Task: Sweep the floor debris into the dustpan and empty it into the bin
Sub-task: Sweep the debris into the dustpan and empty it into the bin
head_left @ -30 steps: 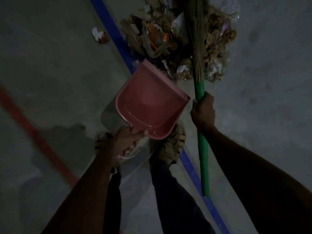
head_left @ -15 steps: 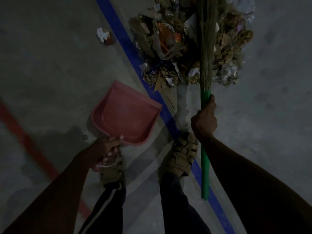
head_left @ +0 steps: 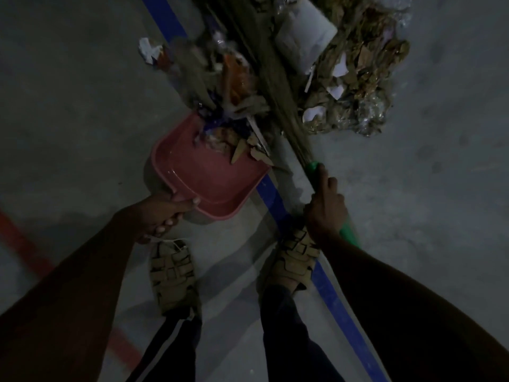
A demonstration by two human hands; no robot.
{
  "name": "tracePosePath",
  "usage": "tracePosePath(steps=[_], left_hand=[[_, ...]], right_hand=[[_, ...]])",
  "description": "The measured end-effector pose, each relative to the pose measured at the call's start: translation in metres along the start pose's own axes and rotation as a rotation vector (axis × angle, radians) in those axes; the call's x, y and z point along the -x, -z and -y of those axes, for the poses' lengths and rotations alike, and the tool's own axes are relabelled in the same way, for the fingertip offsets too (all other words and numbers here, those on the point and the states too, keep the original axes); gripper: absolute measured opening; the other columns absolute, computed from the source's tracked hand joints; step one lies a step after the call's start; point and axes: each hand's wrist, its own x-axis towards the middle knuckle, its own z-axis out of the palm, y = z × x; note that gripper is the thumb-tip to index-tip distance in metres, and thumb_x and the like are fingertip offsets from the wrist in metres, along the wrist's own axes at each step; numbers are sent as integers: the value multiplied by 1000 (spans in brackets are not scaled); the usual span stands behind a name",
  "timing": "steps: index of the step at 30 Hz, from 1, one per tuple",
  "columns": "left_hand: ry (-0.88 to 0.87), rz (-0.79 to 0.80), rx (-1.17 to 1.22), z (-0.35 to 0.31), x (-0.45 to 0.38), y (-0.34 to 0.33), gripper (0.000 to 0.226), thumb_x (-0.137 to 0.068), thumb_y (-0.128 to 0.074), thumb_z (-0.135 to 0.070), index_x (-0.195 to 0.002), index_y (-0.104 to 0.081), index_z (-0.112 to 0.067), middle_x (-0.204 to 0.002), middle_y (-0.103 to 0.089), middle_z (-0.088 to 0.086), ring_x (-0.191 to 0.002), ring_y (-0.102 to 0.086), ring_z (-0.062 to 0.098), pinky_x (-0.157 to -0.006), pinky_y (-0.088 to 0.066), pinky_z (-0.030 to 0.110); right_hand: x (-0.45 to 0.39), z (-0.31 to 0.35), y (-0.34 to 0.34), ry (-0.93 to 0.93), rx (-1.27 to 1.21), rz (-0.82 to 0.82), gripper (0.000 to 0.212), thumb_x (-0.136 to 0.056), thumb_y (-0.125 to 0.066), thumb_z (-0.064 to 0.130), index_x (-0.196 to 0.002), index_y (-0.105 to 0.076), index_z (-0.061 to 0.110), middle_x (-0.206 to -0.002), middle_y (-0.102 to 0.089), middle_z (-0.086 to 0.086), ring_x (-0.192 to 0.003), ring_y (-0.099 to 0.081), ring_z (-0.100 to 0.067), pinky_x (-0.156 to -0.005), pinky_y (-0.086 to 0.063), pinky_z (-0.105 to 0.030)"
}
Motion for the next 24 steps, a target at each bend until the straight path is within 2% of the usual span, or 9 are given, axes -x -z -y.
tracePosePath(steps=[2,5,9,12,15,17,24], left_hand=[[0,11,-35,-4,-4,5,78,-47,-73,-86,-68,-50,-14,-48,-39,1,-34,-32,13,-45,-25,15],[8,21,-49,-3,-12,10,75,-56,-74,-83,-70,-50,-13,-50,-38,3,-36,-31,12,-49,-24,17],[-1,10,-84,0,-17,14,86,-47,-74,-90,-73,-53,-12,-54,-37,7,-40,-33,12,-53,-26,23],[-12,0,-88,-2,-16,10,83,-53,-71,-89,-73,-53,-11,-52,-38,9,-38,-33,14,-51,-27,21],[-40,-17,-49,-8,-18,-2,63,-77,-74,-68,-71,-50,-10,-47,-38,3,-34,-30,13,-43,-25,16],[-50,-45,-38,-15,-20,-9,54,-84,-73,-57,-70,-50,-10,-46,-38,1,-34,-29,13,-41,-22,16],[-43,-43,-126,-42,-22,-18,55,-83,-72,-62,-78,-54,-10,-50,-40,1,-35,-30,13,-39,-24,16]], right_hand=[[9,-4,-7,21,-22,12,87,-85,-56,9,-150,-9,44,-130,-44,-8,-98,-52,-38,-78,-49,-56],[16,-8,-8,-18,-50,-56,89,-82,-54,3,-150,-13,45,-133,-43,-7,-101,-49,-36,-82,-42,-52],[11,-17,0,-71,-78,-209,94,-79,-54,-2,-151,-13,42,-129,-43,-9,-98,-48,-33,-83,-39,-53],[-8,-22,11,-185,-55,-279,94,-82,-53,-2,-153,-9,41,-132,-41,-11,-99,-49,-36,-81,-39,-53],[-25,-20,17,-281,-14,-216,95,-84,-56,2,-153,-5,43,-133,-40,-11,-101,-50,-41,-82,-41,-57],[-26,-16,16,-279,-44,-168,94,-84,-56,3,-153,-7,43,-132,-41,-10,-100,-52,-40,-83,-42,-58],[-3,-12,-7,-122,-133,-15,89,-86,-56,7,-151,-8,44,-132,-42,-9,-103,-51,-38,-88,-41,-60]])
